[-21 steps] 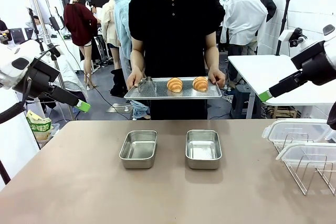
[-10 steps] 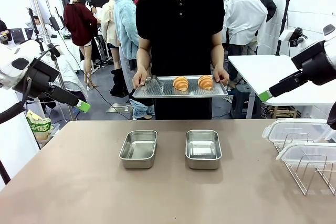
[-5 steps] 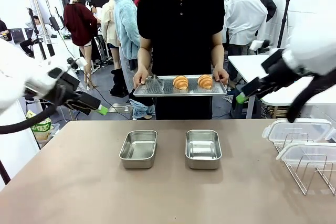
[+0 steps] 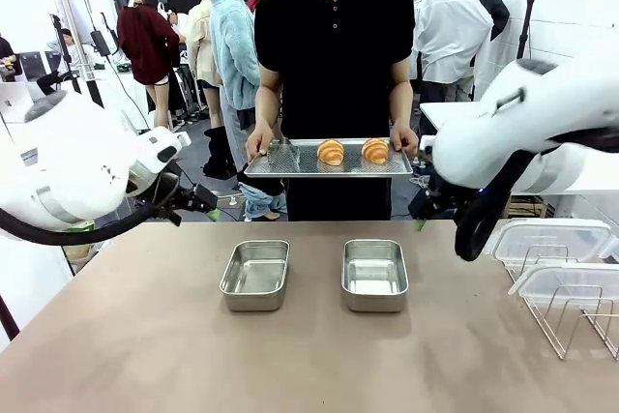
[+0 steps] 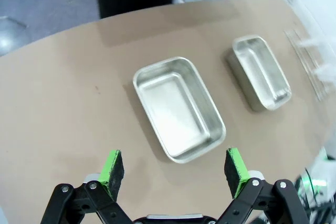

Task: Place the bread in airtight containers.
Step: Lift both Airtight Container.

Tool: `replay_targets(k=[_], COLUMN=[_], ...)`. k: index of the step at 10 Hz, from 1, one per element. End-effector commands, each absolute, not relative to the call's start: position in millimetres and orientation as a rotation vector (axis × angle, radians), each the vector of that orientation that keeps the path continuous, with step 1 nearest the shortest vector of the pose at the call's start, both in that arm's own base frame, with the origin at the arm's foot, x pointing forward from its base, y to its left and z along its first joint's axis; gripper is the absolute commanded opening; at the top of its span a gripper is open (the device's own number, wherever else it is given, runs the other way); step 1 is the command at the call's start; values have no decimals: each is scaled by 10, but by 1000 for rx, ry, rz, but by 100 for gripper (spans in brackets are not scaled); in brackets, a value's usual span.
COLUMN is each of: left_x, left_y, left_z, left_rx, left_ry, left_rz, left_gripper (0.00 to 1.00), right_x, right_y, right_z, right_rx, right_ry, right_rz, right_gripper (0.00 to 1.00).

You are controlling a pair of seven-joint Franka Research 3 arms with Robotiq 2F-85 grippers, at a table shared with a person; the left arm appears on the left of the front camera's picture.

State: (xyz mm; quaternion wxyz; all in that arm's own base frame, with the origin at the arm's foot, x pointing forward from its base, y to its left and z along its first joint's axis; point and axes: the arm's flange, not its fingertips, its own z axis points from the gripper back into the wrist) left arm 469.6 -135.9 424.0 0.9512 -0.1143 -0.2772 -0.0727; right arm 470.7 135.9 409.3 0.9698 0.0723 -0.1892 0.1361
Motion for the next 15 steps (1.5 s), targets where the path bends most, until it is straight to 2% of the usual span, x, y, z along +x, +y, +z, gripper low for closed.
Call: replay_targets(k=[1,5,11,13,15], left_x=[4789,4949,4902,4970,5015], left_y=[-1515,-1643,-1601,-1886,-2073], left_z=[4343,4105,4124,4043,3955], left_rx=[-64,28,9,-47,-70], left_ry=[-547,-515,-514,-447,-365], left_rz=[-73,-81,-103,-124,-141], left_gripper=[100,100,100,100,100], right_x=[4852,4892,4850,4902,4935], right_y=[1515,1664,1649,1979,2196], right_z=[3978,3662,3640,3692,3718], right_rx=[92,105,112,90,-6], right_ry=[-324,-254,-257,-249,-258], right_rz=[229,214,232,224,177], right_gripper=[100,100,100,100,100])
